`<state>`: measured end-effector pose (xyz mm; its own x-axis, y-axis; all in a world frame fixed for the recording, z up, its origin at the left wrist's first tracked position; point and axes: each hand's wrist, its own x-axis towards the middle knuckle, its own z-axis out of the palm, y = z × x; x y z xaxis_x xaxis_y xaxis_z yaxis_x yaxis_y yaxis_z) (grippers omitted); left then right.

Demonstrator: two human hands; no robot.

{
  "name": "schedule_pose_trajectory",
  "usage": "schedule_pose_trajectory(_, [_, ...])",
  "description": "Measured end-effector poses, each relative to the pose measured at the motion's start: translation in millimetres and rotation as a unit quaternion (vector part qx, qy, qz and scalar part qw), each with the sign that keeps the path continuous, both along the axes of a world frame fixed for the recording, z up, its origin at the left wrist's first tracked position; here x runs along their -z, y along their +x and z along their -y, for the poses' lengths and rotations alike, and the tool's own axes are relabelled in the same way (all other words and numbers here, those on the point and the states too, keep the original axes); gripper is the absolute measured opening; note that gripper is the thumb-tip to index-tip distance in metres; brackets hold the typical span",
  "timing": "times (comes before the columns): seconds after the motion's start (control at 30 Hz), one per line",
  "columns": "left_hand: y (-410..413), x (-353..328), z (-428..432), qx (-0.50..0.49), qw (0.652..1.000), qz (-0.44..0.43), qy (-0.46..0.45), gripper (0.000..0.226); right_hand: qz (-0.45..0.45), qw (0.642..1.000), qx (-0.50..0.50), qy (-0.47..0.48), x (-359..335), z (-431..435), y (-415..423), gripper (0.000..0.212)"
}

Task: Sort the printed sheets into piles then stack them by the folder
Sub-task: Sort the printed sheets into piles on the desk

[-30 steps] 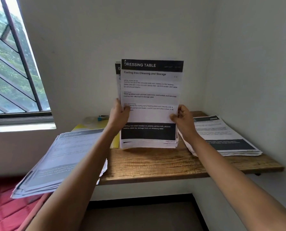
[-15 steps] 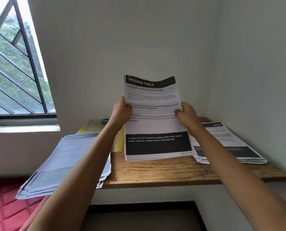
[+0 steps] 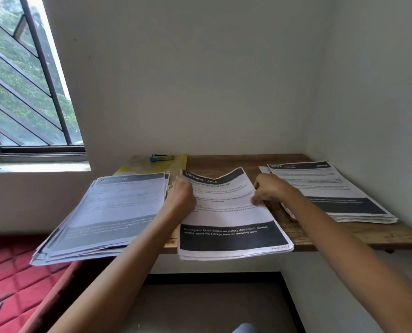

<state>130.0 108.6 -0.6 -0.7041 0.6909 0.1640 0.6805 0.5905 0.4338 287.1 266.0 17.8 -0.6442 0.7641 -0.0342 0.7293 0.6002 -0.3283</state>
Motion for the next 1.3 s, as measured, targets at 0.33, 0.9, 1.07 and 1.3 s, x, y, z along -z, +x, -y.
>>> schedule_pose_trajectory(0.33, [7.1, -13.5, -46.9, 0.215, 0.97, -0.111, 0.014, 0.053, -0.124, 0.992, -0.026, -0.008, 5.6, -36.8, -16.2, 0.065])
schedule_pose_trajectory(0.9, [-2.0, 34.7, -70.9, 0.257, 0.959, -0.073, -0.094, 0.064, -0.221, 0.969, -0.079, -0.072, 37.4, -51.5, -24.0, 0.054])
schedule_pose_trajectory(1.07, [-3.0, 36.0, -72.4, 0.255, 0.96, -0.071, -0.095, 0.063, -0.248, 0.959, -0.105, -0.09, 38.3, -54.3, -20.0, 0.065])
schedule_pose_trajectory(1.3, [-9.7, 37.8, -74.4, 0.21, 0.968, 0.051, 0.127, 0.076, -0.279, 0.932, -0.174, -0.154, 33.5, -50.3, -12.5, 0.057])
